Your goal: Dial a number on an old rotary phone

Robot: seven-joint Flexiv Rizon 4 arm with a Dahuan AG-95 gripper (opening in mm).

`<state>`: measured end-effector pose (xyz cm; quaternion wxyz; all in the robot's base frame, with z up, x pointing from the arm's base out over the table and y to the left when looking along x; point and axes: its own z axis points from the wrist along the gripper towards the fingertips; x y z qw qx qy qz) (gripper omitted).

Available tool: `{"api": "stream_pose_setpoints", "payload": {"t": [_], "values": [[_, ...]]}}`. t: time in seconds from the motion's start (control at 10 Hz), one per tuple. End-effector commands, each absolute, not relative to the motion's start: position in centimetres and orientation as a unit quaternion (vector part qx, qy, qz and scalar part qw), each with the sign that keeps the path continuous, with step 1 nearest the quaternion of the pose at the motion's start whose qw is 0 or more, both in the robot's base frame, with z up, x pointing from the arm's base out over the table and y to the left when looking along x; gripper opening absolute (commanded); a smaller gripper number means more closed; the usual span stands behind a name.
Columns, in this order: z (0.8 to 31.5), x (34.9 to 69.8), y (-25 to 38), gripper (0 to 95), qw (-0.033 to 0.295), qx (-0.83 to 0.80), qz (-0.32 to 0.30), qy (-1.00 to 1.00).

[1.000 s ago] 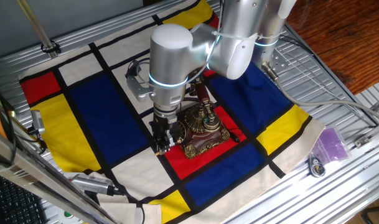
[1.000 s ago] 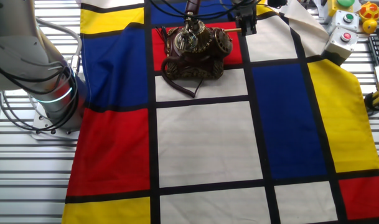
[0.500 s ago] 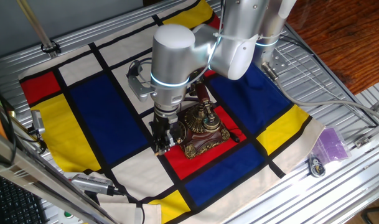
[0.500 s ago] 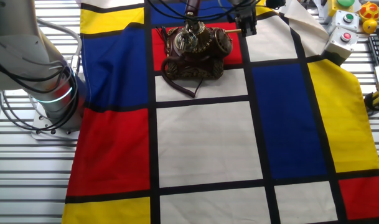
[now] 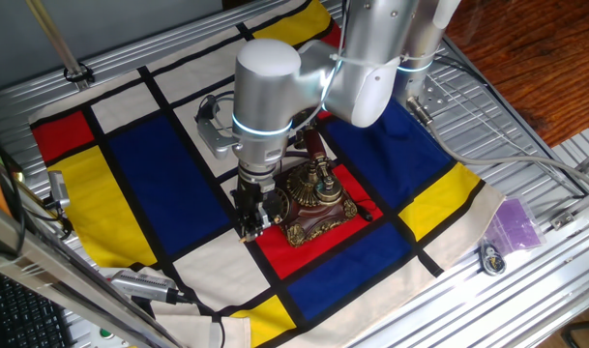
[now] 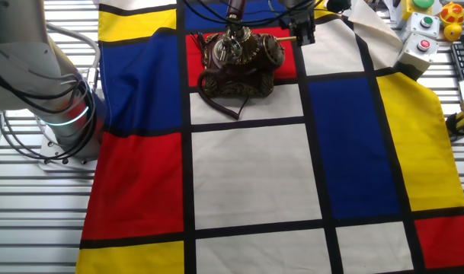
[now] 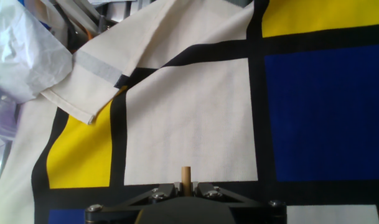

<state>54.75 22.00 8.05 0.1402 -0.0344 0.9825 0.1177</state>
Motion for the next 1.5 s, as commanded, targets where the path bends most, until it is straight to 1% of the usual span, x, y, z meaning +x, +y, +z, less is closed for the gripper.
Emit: {"api": "stream_pose_setpoints", "payload": {"t": [0.1, 1.5], "values": [[7.95, 54.82, 21.93, 0.0, 0.142, -0.036, 0.116, 0.982], [7.49, 55.18, 21.9, 0.0, 0.151, -0.075, 0.118, 0.979]]}}
